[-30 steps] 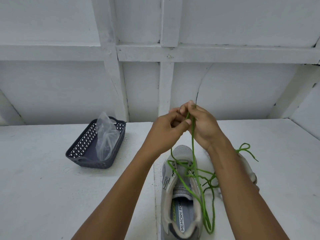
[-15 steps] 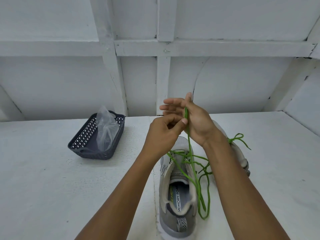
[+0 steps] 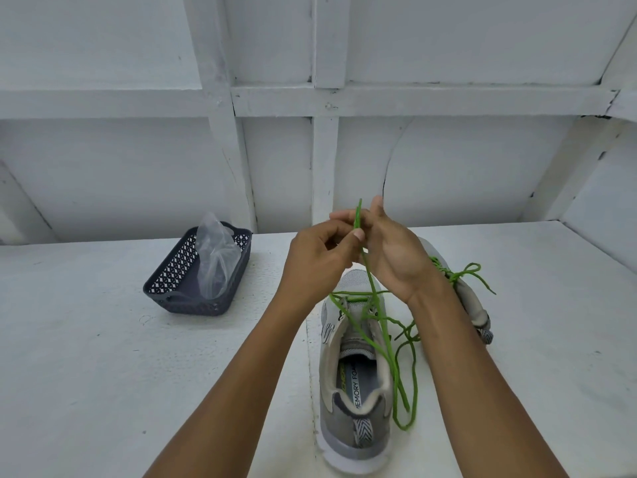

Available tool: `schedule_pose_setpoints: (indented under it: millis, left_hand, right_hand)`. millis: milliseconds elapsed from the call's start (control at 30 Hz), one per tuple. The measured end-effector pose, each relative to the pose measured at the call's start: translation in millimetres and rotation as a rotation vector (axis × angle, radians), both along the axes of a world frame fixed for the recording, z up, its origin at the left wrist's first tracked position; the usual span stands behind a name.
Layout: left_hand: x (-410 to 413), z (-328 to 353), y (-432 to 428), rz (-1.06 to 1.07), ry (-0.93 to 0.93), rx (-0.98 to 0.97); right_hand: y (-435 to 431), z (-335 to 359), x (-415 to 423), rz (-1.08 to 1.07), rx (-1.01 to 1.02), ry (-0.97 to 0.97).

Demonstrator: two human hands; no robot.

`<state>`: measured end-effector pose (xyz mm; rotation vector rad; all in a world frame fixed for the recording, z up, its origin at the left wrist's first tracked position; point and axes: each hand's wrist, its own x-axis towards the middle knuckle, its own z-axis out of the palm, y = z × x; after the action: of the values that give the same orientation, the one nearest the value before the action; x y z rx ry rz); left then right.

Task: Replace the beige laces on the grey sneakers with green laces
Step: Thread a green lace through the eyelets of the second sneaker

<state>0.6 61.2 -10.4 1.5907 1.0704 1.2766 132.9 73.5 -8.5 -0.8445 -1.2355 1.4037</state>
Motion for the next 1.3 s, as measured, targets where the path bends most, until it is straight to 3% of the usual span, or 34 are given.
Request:
schedule_pose_setpoints:
  millis: [167,400,600,800,1100,1200,1300]
  left_hand:
    - [-6.1,1.2,4.6,-0.021,0.024,-0.003]
    - [-3.9,-0.3,1.7,-0.019,0.014,0.015]
    - [-0.5,-7.7,2.8,0.135,0.029,0.024]
    - [-2.5,-4.8,10.3,0.045,0.115,0.025]
    - [-10.9,5.8,18.9,-0.29,-0.088,-0.185]
    - [-9.8,11.7,26.1,-0.287,-0.174,-0.218]
    - [-6.4,21.3,33.5,-0.249,-0.228,-0.243]
  right_hand:
    - [-4.6,-2.3,4.2,-0.06,0.062,-0.039]
    - [-5.7,-4.6,0.7,-0.083,-0.002,0.064]
    - [-2.0,-9.2,-6.4,-0.203,-0.027,0.117]
    - [-2.2,-4.9,-5.5,-0.132,-0.032,0.074]
    - [3.0,0.2,4.9,-0.065,-0.062,0.08]
    - [5.0,-2.8,9.8,-0.063,-0.071,0.087]
    - [5.4,-8.8,15.3,-0.049,-0.098,-0.06]
